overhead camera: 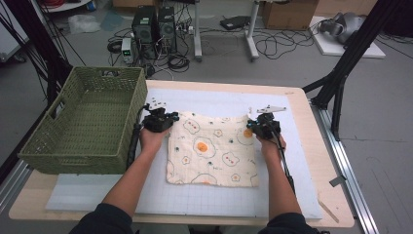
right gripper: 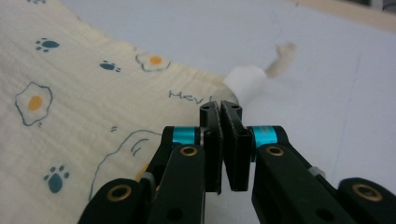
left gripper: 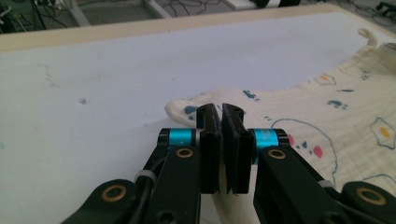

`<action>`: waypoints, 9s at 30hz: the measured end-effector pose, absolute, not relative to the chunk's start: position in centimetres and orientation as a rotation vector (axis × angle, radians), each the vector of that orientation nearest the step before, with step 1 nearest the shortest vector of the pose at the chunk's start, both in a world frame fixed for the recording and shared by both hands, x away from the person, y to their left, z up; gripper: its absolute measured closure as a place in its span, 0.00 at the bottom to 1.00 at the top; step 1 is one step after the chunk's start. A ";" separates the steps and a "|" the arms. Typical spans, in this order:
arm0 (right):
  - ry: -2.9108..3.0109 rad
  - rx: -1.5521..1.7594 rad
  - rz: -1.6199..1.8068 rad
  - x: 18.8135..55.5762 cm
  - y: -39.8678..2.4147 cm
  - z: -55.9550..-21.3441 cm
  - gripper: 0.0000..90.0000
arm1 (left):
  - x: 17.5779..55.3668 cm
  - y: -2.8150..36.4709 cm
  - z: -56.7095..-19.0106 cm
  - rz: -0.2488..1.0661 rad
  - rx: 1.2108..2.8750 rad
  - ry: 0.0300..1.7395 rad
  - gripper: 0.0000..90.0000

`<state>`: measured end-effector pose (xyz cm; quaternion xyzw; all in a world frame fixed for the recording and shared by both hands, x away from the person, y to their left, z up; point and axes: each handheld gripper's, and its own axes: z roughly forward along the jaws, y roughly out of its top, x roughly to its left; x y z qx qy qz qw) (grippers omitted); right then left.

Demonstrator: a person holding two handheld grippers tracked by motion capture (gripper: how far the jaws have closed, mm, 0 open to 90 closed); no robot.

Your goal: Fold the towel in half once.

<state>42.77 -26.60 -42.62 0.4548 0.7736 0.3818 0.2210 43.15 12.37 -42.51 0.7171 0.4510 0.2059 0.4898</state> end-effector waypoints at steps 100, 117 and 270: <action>2.292 1.241 1.112 36.3 -27.0 -42.1 0.96 | 34.2 13.5 -41.7 0.362 1.760 0.893 0.96; 2.197 1.124 1.341 30.0 -29.8 -40.1 0.96 | 30.2 14.6 -42.1 0.338 1.770 0.857 0.96; 2.035 1.153 1.096 29.3 -30.2 -41.2 0.21 | 32.5 14.3 -41.7 0.441 1.674 0.926 0.21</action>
